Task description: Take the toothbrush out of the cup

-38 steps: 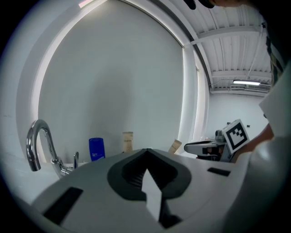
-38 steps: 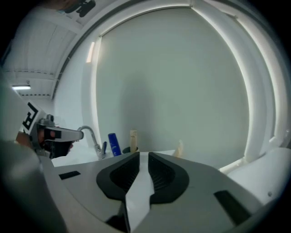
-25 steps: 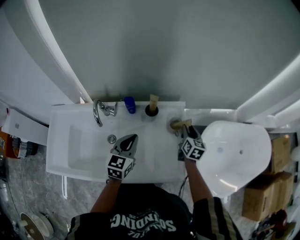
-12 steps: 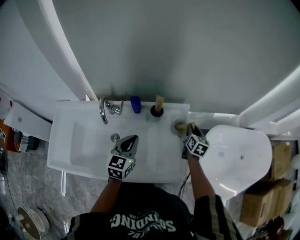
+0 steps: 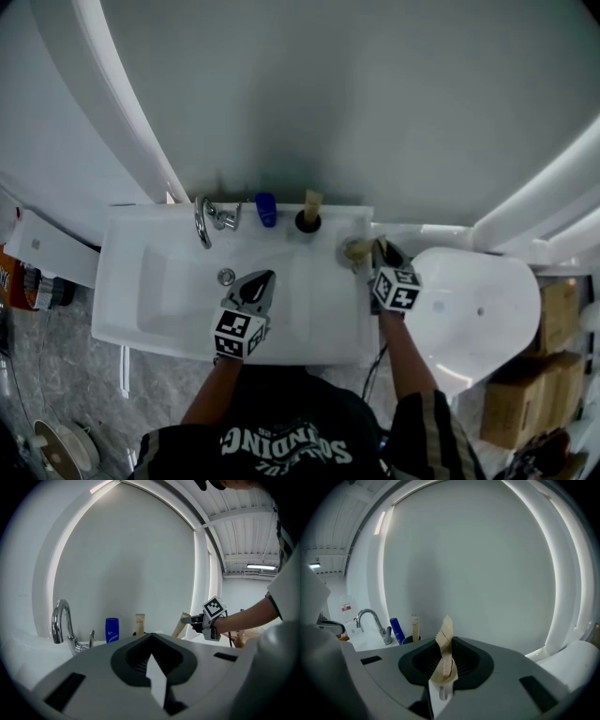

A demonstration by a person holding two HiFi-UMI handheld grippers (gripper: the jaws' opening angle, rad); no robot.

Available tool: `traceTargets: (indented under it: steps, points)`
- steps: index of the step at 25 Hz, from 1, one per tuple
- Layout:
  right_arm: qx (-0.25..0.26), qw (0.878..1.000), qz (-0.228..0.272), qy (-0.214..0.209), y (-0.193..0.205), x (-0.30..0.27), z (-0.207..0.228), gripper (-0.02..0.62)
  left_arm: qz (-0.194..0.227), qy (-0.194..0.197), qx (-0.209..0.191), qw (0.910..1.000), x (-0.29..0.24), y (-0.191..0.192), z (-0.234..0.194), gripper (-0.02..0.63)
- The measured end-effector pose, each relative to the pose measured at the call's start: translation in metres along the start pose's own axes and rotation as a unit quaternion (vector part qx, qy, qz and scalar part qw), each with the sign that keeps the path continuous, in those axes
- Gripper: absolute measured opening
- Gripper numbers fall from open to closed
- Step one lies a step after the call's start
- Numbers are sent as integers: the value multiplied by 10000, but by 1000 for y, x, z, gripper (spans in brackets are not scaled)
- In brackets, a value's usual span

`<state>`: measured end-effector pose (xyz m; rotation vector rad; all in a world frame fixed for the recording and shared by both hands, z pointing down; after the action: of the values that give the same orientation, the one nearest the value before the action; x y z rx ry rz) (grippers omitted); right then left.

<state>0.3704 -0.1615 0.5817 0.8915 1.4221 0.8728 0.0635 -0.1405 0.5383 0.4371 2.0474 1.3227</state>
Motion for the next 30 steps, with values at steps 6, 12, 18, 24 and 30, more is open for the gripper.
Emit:
traceTargets:
  steps: [6, 12, 18, 24, 30]
  points:
    - [396, 9981, 358, -314, -45, 29, -5, 58, 1, 76, 8, 10000, -5, -1, 2, -3]
    - [618, 9926, 431, -956, -68, 59, -13, 57, 20, 156, -4, 9999, -12, -4, 7, -3]
    - [806, 9867, 173, -1398, -48, 76, -17, 57, -24, 177, 11, 9998, -15, -1, 8, -3]
    - [827, 9772, -429, -1910, -6, 88, -25, 57, -76, 218, 48, 9997, -16, 5, 11, -3]
    - [857, 9522, -1320, -2619, 42, 99, -38, 57, -169, 236, 97, 9995, -17, 13, 11, -3]
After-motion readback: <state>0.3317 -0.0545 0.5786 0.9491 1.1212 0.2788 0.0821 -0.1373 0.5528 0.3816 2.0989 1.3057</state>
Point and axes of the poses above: the fingertips, and each gripper's own axes: x backward along the fingers, z to its right, y out of its underside, the point moved 2 cm from there along x, backward along the fingers, and after that the axes turned 10 degrees about x, right-handed, at the moved point
